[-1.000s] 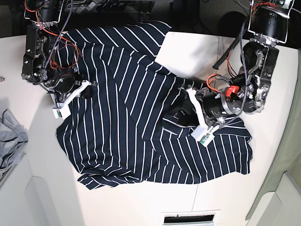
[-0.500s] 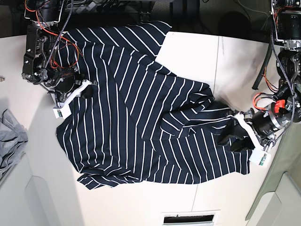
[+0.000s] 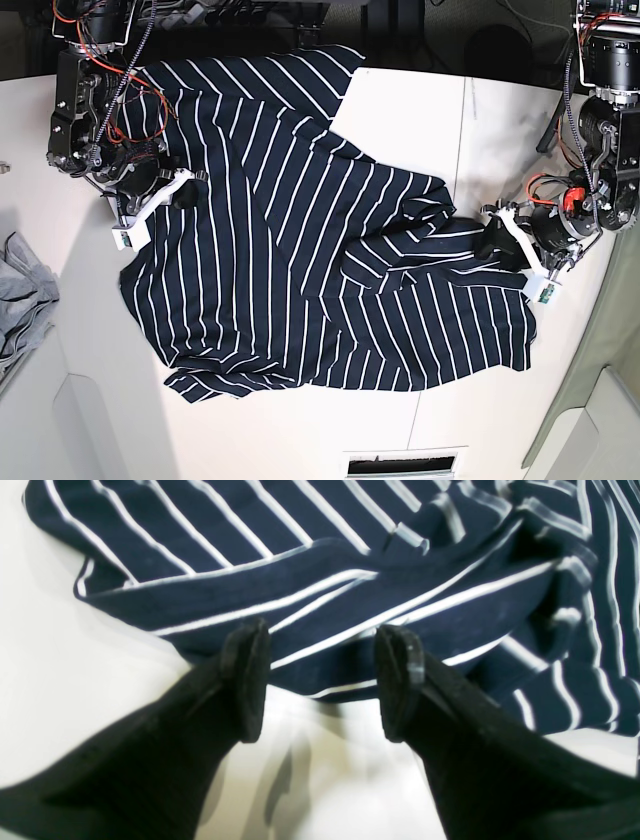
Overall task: Layout the t-shirt on the table in an organized manner, then fold the t-shirt properly
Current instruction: 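Grasp the bunched fabric with the left gripper and lift it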
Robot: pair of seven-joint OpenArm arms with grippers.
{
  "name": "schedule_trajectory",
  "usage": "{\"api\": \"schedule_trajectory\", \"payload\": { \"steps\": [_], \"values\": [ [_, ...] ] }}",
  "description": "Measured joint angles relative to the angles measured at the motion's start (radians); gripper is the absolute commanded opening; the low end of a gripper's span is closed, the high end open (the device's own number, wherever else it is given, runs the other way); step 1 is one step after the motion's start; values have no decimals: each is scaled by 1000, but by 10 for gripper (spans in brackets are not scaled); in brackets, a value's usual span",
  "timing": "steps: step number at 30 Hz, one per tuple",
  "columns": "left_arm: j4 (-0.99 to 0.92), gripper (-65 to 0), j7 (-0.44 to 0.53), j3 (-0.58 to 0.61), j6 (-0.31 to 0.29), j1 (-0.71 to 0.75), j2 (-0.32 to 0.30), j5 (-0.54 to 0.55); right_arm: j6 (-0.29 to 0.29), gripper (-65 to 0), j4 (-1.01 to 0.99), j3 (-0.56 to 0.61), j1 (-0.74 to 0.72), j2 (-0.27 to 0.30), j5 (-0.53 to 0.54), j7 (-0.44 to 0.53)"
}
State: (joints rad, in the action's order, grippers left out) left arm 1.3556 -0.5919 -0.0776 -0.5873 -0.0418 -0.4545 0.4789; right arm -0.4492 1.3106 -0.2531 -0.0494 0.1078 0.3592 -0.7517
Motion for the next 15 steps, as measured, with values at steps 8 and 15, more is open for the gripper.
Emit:
{"api": "schedule_trajectory", "payload": {
  "steps": [8,15],
  "values": [
    [-28,-296,130,86,87,-5,2,-154,0,-650,0,0,0,0,1,0],
    [-30,-296,177,182,200,-48,3,-290,0,-650,0,0,0,0,1,-1]
  ]
}}
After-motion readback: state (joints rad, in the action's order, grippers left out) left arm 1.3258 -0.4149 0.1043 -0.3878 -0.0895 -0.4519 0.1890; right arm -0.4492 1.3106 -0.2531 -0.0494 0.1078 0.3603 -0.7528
